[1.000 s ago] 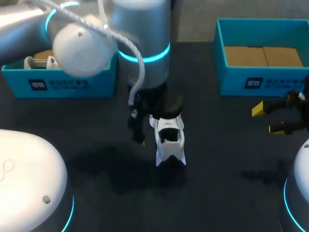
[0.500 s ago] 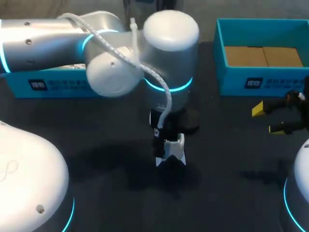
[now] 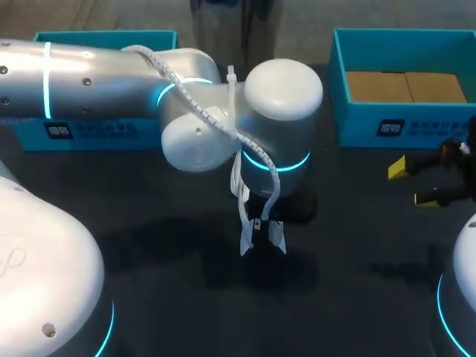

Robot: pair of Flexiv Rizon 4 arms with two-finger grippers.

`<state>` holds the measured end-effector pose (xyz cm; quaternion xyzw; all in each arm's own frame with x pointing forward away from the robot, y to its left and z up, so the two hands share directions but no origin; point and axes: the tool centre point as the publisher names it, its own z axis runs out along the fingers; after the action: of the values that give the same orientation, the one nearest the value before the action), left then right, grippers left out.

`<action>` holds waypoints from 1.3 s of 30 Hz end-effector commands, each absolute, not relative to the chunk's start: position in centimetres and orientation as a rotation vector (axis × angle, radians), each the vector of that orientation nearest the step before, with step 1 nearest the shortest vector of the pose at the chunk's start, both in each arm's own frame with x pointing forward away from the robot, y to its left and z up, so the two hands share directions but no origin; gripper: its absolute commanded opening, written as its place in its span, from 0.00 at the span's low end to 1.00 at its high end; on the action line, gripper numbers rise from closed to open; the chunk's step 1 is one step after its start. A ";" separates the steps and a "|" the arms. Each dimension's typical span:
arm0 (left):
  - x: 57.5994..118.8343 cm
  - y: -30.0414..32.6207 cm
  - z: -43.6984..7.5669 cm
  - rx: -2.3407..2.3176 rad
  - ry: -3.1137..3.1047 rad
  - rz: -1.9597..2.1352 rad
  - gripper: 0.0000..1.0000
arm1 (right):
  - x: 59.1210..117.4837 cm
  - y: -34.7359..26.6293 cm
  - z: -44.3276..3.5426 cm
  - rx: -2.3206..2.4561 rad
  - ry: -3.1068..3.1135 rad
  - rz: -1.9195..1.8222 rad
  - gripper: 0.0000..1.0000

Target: Take the shoe out of the shoebox, open the shoe tongue, remove and reinsert the insole, then place the shoe into the shoebox

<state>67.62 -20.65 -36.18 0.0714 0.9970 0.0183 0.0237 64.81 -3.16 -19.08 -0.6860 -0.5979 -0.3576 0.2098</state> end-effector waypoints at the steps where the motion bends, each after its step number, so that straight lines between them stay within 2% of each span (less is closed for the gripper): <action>1: 67.8 -20.9 -37.9 0.194 3.077 0.047 1.00 | 63.6 -3.2 -18.8 -2.019 -1.624 -1.164 1.00; 15: 67.7 -21.0 -39.9 0.109 3.071 0.044 1.00 | 63.6 -3.2 -18.8 -2.019 -1.624 -1.164 1.00; 16: 67.6 -21.0 -40.0 0.086 3.076 0.036 0.82 | 63.6 -3.2 -18.8 -2.019 -1.624 -1.164 1.00; 17: 67.6 -21.0 -40.0 0.089 3.077 0.036 0.75 | 63.6 -3.2 -18.8 -2.019 -1.624 -1.164 1.00; 18: 67.6 -21.0 -40.0 0.090 3.077 0.034 0.58 | 63.6 -3.2 -18.8 -2.019 -1.624 -1.164 1.00; 19: 67.5 -21.0 -40.0 0.086 3.077 0.032 0.49 | 63.6 -3.2 -18.8 -2.019 -1.624 -1.164 1.00; 21: 67.5 -21.1 -40.0 0.085 3.078 0.025 0.40 | 63.6 -3.2 -18.8 -2.019 -1.624 -1.164 1.00; 23: 67.4 -21.1 -39.9 0.083 3.079 0.023 0.17 | 63.6 -3.2 -18.8 -2.019 -1.624 -1.164 1.00; 24: 67.4 -21.1 -39.9 0.083 3.079 0.023 0.17 | 63.6 -3.2 -18.8 -2.019 -1.624 -1.164 1.00; 25: 67.4 -21.1 -39.9 0.080 3.079 0.021 0.02 | 63.6 -3.2 -18.8 -2.019 -1.624 -1.164 1.00; 26: 67.3 -21.2 -39.8 0.079 3.080 0.017 0.00 | 63.6 -3.2 -18.8 -2.019 -1.624 -1.164 1.00; 39: 66.3 -21.0 -37.7 0.058 3.105 -0.026 0.00 | 63.6 -3.2 -18.8 -2.019 -1.624 -1.164 1.00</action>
<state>66.34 -21.58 -38.81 0.0182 0.9997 -0.0046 0.0162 64.82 -3.15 -19.09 -0.6859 -0.5980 -0.3576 0.2099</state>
